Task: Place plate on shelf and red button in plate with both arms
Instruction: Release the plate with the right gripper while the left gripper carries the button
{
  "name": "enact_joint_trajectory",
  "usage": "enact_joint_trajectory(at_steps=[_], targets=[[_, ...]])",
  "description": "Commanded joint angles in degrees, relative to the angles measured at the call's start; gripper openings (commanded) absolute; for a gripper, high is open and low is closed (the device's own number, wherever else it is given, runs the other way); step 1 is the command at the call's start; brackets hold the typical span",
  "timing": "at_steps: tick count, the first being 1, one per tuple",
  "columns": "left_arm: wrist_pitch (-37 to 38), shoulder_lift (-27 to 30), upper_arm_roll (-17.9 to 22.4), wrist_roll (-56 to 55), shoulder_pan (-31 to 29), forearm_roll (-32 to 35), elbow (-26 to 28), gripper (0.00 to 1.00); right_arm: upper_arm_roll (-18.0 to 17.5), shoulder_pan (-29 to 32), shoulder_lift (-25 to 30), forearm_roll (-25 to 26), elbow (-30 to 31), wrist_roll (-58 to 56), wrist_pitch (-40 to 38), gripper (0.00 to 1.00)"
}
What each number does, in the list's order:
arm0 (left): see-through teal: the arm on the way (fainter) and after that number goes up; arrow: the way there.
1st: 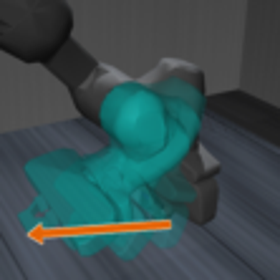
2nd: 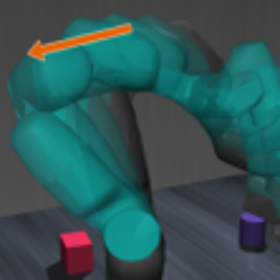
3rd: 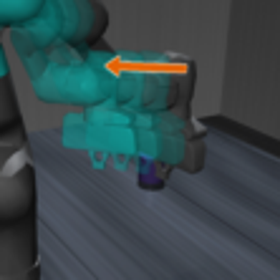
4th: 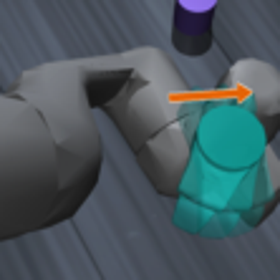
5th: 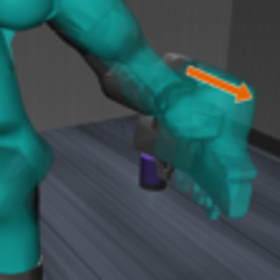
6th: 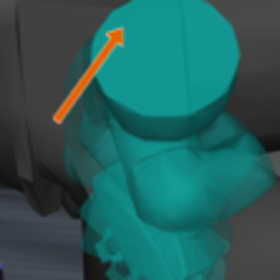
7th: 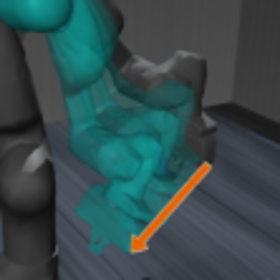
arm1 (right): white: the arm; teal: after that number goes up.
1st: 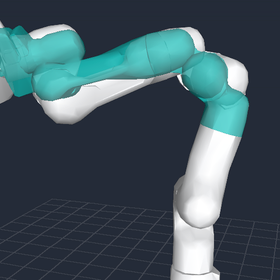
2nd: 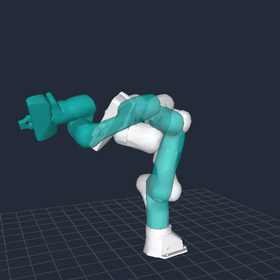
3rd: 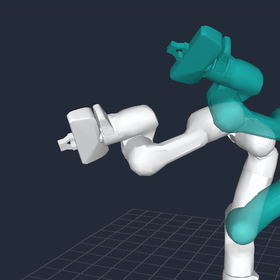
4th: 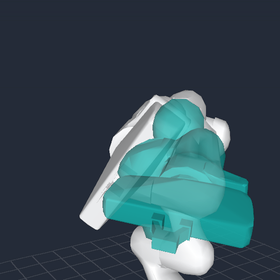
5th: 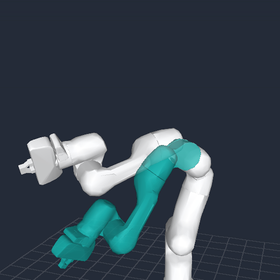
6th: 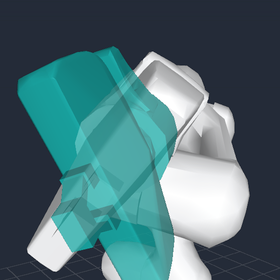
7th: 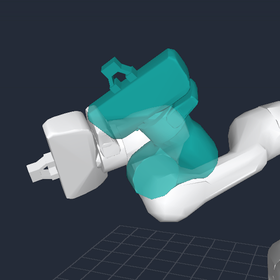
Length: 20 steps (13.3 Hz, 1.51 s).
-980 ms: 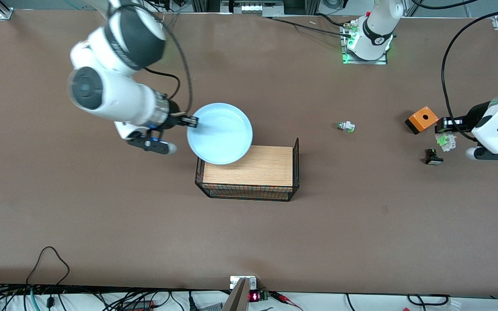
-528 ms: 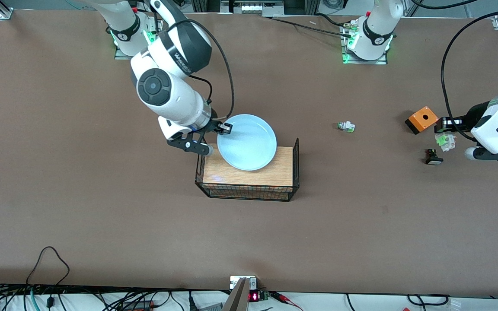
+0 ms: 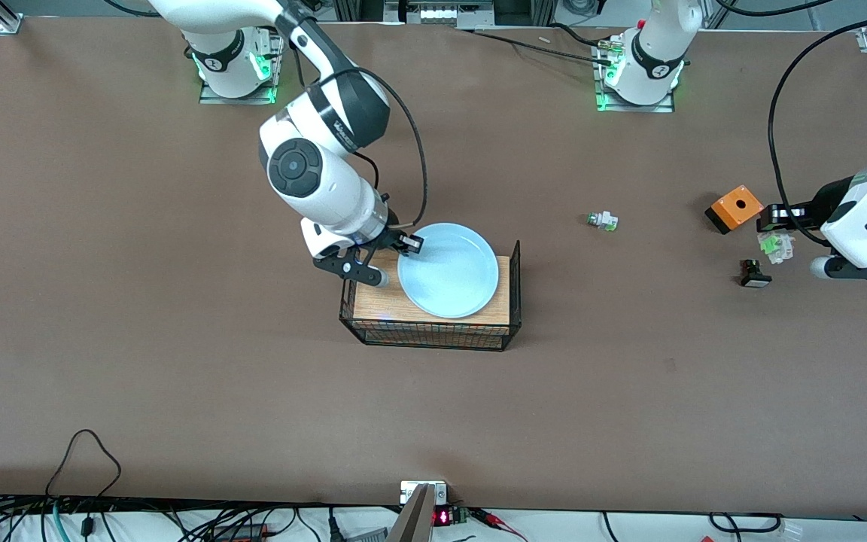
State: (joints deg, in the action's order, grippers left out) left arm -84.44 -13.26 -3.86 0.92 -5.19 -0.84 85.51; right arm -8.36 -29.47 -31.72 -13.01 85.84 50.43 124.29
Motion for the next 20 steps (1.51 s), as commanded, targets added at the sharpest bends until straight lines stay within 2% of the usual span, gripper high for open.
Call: enact_joint_trajectory(at_steps=[1,4,7,9,10,11,12,13,15,16,18,20], targets=[[0.5,-0.1,-0.36,-0.39,0.18,0.93,-0.7,0.0,0.53,-0.85,-1.5,0.62,-0.59,1.34,2.88,0.01],[0.42,-0.19,-0.36,-0.65,0.18,0.84,-0.7,0.0,0.62,-0.76,-2.12,0.71,-0.5,1.16,3.59,0.02],[0.42,-0.1,-0.44,-0.66,0.53,0.58,-0.79,0.0,0.62,-0.33,-2.38,0.62,-0.5,0.9,3.59,0.07],[0.42,-0.1,-0.88,-0.48,0.79,0.14,-0.87,0.0,0.62,0.03,-2.38,0.1,-0.5,0.9,3.59,0.17],[0.42,0.07,-2.36,-0.39,0.97,0.05,-0.88,0.0,0.8,0.2,-2.38,-0.17,-0.59,0.64,3.68,0.28],[0.42,0.25,-3.68,-0.48,0.97,0.05,-0.88,0.0,0.8,0.38,-2.38,-0.08,-0.67,0.89,3.77,0.54],[0.59,0.51,-5.35,-0.83,0.97,0.05,-1.75,0.0,0.88,0.47,-2.21,-0.17,-0.76,1.16,4.38,0.76],[0.94,0.43,-7.8,-1.7,0.97,0.05,-4.45,0.0,0.8,0.64,-2.12,-0.61,-0.85,1.33,5.51,0.86],[0.94,0.25,-11.41,-4.6,1.06,0.05,-5.27,0.0,0.71,0.47,-0.72,-4.63,-1.03,1.25,7.1,0.98],[0.86,-0.01,-13.52,-5.65,1.14,0.05,-5.36,0.0,0.54,0.29,-0.02,-6.13,-1.11,1.33,7.54,1.0],[0.68,-1.06,-18.0,-11.34,2.1,-0.04,-5.36,0.0,0.53,0.12,0.52,-7.2,-4.87,0.72,6.85,1.0],[-0.45,-3.86,-19.87,-18.03,5.87,0.14,-6.14,0.0,0.88,0.64,3.67,-6.51,-4.89,0.11,2.39,1.0]])
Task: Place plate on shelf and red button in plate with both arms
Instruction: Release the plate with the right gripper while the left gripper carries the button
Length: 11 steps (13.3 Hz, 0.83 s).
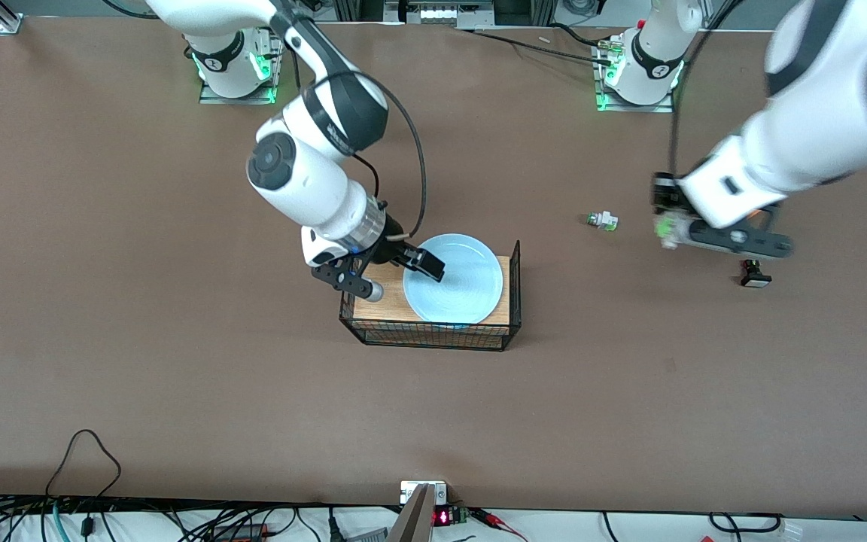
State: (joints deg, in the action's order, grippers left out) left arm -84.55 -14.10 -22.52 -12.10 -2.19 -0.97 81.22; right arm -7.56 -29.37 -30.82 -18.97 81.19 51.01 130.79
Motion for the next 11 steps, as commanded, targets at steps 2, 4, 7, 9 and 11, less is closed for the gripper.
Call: enact_joint_trajectory(at_steps=[2,4,7,9,11], targets=[[-2.27,-6.27,-1.21,-10.28,6.83,0.18,-4.13,0.0,1.92,2.91,6.11,1.03,-0.59,-1.44,-12.54,1.0],[-4.29,-9.27,-1.13,-14.68,10.87,0.36,-6.33,0.0,2.89,6.94,9.19,6.29,-0.68,-10.96,-22.02,1.0],[-7.37,-13.92,-1.13,-19.44,14.13,0.45,-9.58,0.0,3.42,15.81,11.66,7.28,-0.77,-29.52,-32.5,1.0],[-9.82,-16.91,-1.13,-19.54,15.89,0.45,-11.6,0.0,3.51,21.79,12.54,9.03,-0.77,-38.4,-38.3,1.0],[-11.77,-19.81,-0.95,-19.62,17.73,0.45,-13.62,0.0,3.43,23.66,14.72,14.98,-0.77,-43.87,-40.95,1.0]])
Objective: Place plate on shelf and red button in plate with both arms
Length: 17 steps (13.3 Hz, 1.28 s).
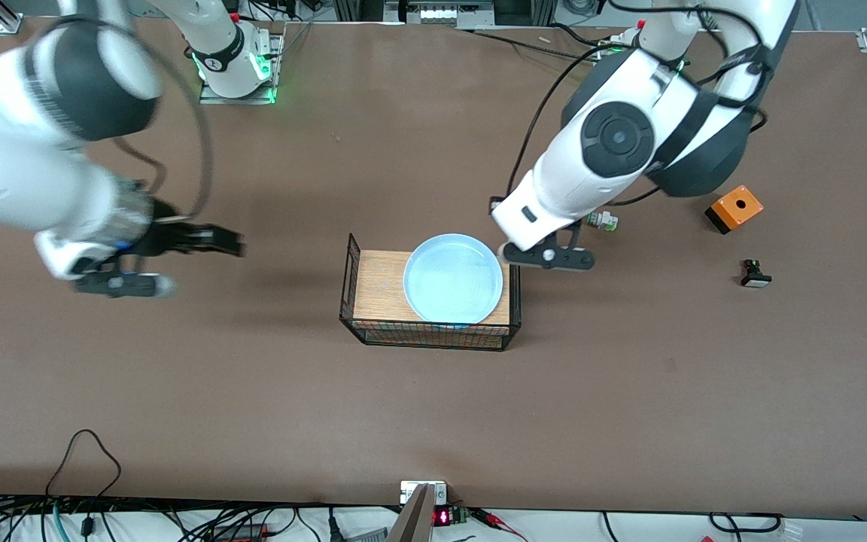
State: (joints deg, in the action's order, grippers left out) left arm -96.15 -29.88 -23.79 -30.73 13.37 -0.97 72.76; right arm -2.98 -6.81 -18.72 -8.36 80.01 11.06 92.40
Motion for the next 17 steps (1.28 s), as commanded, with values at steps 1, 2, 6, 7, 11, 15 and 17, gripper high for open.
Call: enact_joint_trajectory(at_steps=[1,2,6,7,11,15,17], targets=[[-0.18,-5.09,0.41,-0.82,3.23,0.53,-5.61,0.0,-1.33,0.92,4.38,7.36,0.67,-4.81,-3.62,1.0],[-0.27,-6.06,0.41,-0.82,4.29,0.53,-5.61,0.0,-1.41,0.57,5.0,9.48,0.59,-4.99,-6.15,1.0],[-4.56,-8.87,0.77,-2.84,7.19,0.71,-5.53,0.0,-2.03,0.39,6.93,12.32,0.5,-4.56,-12.77,1.0],[-6.23,-9.49,0.77,-2.84,7.55,0.8,-5.53,0.0,-1.94,0.39,7.12,12.31,0.5,-4.21,-12.25,1.0],[-10.97,-12.04,2.08,-2.49,7.55,0.8,-5.53,0.0,-2.38,-0.4,12.45,11.96,11.69,-3.85,0.1,1.0],[-12.83,-13.8,2.96,-2.23,7.64,0.88,-5.18,0.0,-2.47,0.21,22.4,11.7,27.98,-3.85,7.53,1.0],[-14.41,-14.32,2.96,-2.14,7.64,0.88,-5.09,0.11,-2.56,0.48,23.73,11.52,29.67,-3.85,7.28,1.0]])
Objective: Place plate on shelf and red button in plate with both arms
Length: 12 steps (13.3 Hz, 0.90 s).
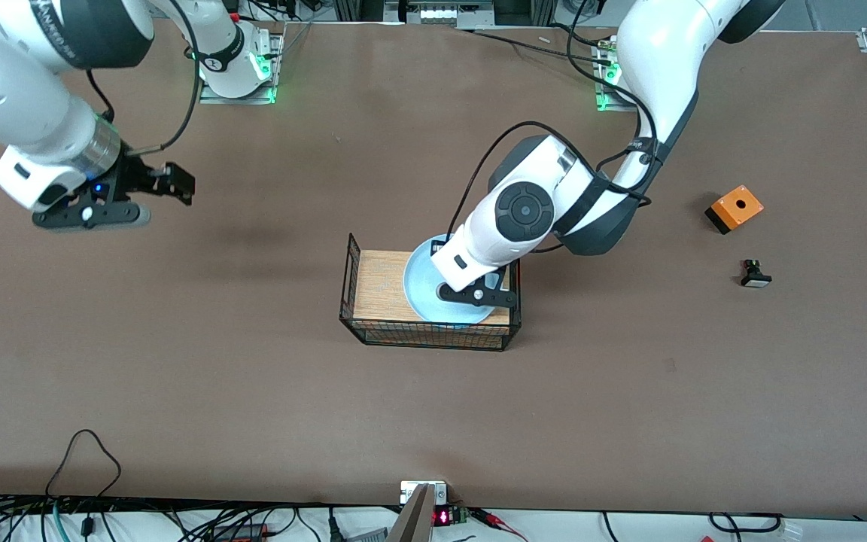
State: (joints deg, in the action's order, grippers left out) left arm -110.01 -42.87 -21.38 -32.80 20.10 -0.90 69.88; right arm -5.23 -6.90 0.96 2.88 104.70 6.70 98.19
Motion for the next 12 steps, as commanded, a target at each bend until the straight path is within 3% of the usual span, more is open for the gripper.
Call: enact_joint_trajectory(at_steps=[1,2,6,9,12], targets=[[-0.64,-1.95,0.46,0.1,0.82,0.81,-2.29,0.61,-0.31,0.13,3.88,0.46,4.46,0.42,1.39,1.0],[-0.73,-1.87,0.55,0.28,0.82,0.81,-2.29,1.0,-0.39,-0.05,2.14,0.46,1.32,-0.02,1.22,1.0],[1.46,2.07,0.55,-0.07,-0.06,0.81,-2.73,1.0,-0.4,-0.22,-5.78,1.07,-12.84,-0.02,-7.83,1.0],[8.65,8.48,0.63,0.02,-2.26,0.9,-2.73,1.0,-0.13,0.56,-5.88,0.37,-14.35,-0.29,-8.01,1.0],[13.85,14.02,0.64,0.71,-8.21,0.9,-2.64,1.0,0.48,1.88,-6.84,0.37,-14.26,-0.64,-10.65,1.0]])
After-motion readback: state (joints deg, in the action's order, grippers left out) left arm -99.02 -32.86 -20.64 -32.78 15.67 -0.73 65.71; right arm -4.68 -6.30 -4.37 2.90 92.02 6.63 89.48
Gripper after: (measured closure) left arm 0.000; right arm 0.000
